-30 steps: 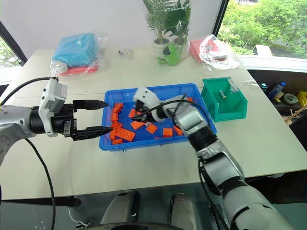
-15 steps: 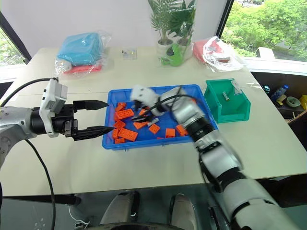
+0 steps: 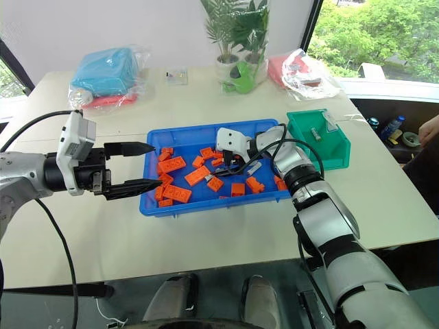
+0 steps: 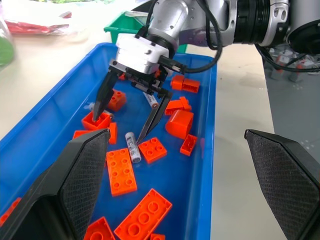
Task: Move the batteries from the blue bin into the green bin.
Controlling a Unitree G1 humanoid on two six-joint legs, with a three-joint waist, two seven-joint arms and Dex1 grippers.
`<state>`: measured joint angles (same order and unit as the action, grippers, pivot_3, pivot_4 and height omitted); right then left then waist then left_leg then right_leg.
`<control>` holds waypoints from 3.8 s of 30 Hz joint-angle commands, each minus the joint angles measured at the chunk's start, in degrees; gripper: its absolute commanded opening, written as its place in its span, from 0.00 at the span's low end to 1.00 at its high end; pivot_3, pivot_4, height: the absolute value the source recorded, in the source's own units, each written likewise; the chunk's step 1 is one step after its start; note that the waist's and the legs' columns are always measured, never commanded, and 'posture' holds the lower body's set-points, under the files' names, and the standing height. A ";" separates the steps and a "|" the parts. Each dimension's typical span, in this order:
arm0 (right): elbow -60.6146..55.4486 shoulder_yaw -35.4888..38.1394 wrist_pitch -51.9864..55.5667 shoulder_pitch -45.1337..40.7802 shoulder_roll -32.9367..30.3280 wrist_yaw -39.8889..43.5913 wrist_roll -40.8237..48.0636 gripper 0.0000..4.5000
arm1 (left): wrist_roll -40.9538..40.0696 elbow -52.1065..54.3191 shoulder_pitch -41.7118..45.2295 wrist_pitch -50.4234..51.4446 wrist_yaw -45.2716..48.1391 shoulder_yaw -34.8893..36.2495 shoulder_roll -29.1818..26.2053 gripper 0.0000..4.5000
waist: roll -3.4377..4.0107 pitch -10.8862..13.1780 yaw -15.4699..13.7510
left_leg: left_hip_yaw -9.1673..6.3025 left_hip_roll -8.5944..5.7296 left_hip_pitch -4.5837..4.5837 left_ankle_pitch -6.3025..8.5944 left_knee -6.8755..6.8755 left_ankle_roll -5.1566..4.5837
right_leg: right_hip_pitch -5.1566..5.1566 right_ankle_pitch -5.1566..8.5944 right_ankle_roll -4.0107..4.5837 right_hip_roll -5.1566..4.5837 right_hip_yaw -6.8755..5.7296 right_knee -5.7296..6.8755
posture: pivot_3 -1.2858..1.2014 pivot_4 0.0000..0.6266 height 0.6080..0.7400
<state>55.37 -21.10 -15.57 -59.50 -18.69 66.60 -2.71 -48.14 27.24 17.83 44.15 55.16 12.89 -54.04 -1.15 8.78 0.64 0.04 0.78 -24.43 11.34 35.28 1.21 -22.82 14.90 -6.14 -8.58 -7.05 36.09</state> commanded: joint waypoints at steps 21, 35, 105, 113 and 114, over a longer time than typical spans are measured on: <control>7.44 0.58 8.30 -7.85 -3.07 19.08 -4.58 0.89 | -0.97 1.31 1.80 -0.16 0.64 1.80 -1.51 1.00 | 0.02 0.04 0.08 | -0.02 -0.01 0.00 -0.01 0.02 -0.01 | 0.01 0.00 0.01 0.00 0.01 0.02 | 0.52 0.24 0.40; 14.95 3.40 2.99 -8.68 -0.61 8.53 -7.70 0.89 | -2.18 3.02 -0.07 0.62 -0.99 3.90 -1.82 1.00 | -0.09 -0.03 0.22 | 0.01 -0.02 0.00 -0.02 0.01 0.01 | 0.17 -0.01 0.00 0.00 0.01 0.03 | 0.52 0.24 0.40; -32.90 8.26 43.13 8.45 -10.08 -14.72 4.66 0.99 | -0.29 1.24 1.34 -1.37 -2.00 0.01 1.67 1.00 | -0.01 0.03 -1.38 | 0.14 0.05 -0.01 -0.02 0.11 0.00 | 0.05 -0.02 0.24 -0.04 0.01 -0.15 | 0.52 0.24 0.40; -8.49 3.32 20.26 -1.61 -6.76 -10.18 -1.53 0.99 | -0.76 1.96 1.43 -1.13 -2.72 1.34 1.05 1.00 | -0.01 0.04 -0.98 | 0.12 0.03 -0.04 -0.02 0.21 0.01 | 0.04 -0.06 0.16 -0.01 0.01 -0.09 | 0.52 0.24 0.40; -5.50 3.11 18.15 -2.94 -6.49 -9.40 -2.10 0.99 | -0.88 2.11 1.34 -1.01 -2.88 1.64 0.99 1.00 | -0.01 0.04 -0.89 | 0.12 0.02 -0.04 -0.02 0.20 0.01 | 0.03 -0.07 0.14 -0.01 0.01 -0.08 | 0.52 0.24 0.40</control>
<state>47.11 -18.02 6.80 -59.99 -25.46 56.12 -3.84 -48.18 27.75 18.63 43.47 52.49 12.42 -52.29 -1.16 8.81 -0.26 0.16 0.80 -24.47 11.32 35.48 1.21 -22.80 14.82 -6.00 -8.60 -7.04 36.03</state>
